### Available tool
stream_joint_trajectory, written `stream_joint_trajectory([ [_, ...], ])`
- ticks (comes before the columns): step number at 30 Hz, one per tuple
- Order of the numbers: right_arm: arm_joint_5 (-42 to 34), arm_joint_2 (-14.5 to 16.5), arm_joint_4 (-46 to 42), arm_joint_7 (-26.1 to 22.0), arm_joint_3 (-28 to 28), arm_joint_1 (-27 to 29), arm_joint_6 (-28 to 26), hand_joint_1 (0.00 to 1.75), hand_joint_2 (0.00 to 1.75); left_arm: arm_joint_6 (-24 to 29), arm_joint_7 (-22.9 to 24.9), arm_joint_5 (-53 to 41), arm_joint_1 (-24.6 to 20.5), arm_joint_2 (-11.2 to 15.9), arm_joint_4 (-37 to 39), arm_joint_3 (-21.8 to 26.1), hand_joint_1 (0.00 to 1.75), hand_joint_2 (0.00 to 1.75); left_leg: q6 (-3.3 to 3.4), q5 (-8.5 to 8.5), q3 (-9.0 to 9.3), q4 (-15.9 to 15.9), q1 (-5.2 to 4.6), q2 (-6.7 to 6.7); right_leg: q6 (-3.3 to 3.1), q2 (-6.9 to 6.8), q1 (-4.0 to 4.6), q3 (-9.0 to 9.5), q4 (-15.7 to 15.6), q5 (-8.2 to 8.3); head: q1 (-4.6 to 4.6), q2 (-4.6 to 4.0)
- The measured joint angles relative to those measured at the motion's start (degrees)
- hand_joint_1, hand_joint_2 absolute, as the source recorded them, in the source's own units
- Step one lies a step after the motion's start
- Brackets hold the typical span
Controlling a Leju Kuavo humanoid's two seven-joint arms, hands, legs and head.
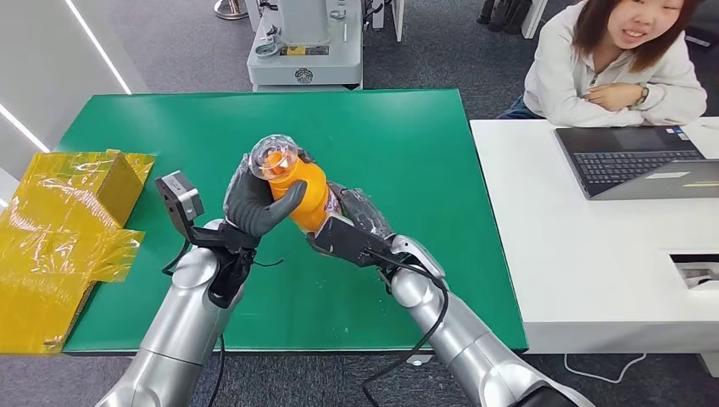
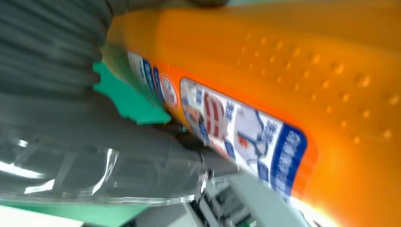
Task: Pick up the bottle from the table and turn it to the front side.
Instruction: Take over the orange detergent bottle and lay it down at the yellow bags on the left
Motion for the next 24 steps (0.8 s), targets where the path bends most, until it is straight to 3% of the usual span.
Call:
stream_joint_trajectory([
  [2,0.07,-0.05,0.29,-0.12,-0.05,-0.03,0.02,1.63,1.75,0.26,-0.27,-0.52,-0.08,-0.03,0.37,0.0,1.75,1.75,0.0,0.0,0.0,0.0,0.0,0.0,0.0,0.0,0.0,0.0,0.0,0.0,0.01,0.0],
  [3,0.09,-0.09,0.43,-0.17,-0.07,-0.05,0.04,1.43,1.75,0.43,-0.37,-0.86,-0.09,-0.02,0.5,0.0,1.75,1.75,0.0,0.0,0.0,0.0,0.0,0.0,0.0,0.0,0.0,0.0,0.0,0.0,0.01,0.0],
  [6,-0.22,-0.25,0.73,-0.54,-0.08,-0.07,0.15,0.24,1.75,1.86,-0.89,-2.98,-0.1,0.04,0.68,-0.04,1.75,1.75,0.0,0.0,-0.01,0.0,0.0,-0.01,0.0,-0.01,0.0,0.0,0.0,0.0,0.01,0.0],
  [7,-0.57,-0.34,0.76,-0.78,-0.1,-0.04,0.31,0.0,1.75,2.95,-1.19,-4.32,-0.1,0.09,0.69,-0.09,1.75,1.75,0.0,0.0,-0.01,0.0,0.0,-0.01,0.0,-0.01,0.0,0.0,0.0,0.0,0.01,0.0],
  [14,-3.14,-1.15,-2.09,-2.39,-0.57,3.05,1.71,0.0,1.75,15.53,-2.53,-18.59,-0.12,1.93,0.43,-0.07,1.75,1.75,0.0,0.0,0.0,-0.01,0.01,0.01,0.0,0.0,0.01,0.0,0.0,0.0,0.01,0.0],
  [19,-4.53,-2.56,-7.31,-2.02,-0.99,7.42,1.78,0.0,1.75,29.25,-1.91,-33.44,-0.81,4.86,-0.65,1.1,1.75,1.75,0.0,0.0,0.0,-0.02,0.02,0.02,0.0,0.01,0.01,-0.01,0.01,-0.01,0.01,0.0],
  [24,-5.51,-4.49,-13.11,-1.55,-1.15,11.92,1.45,0.0,1.75,33.79,-2.15,-39.8,-1.28,7.7,-0.98,3.13,1.75,1.75,0.0,0.0,-0.02,-0.03,0.01,0.0,0.0,-0.01,0.01,0.0,0.01,-0.02,0.01,0.0],
])
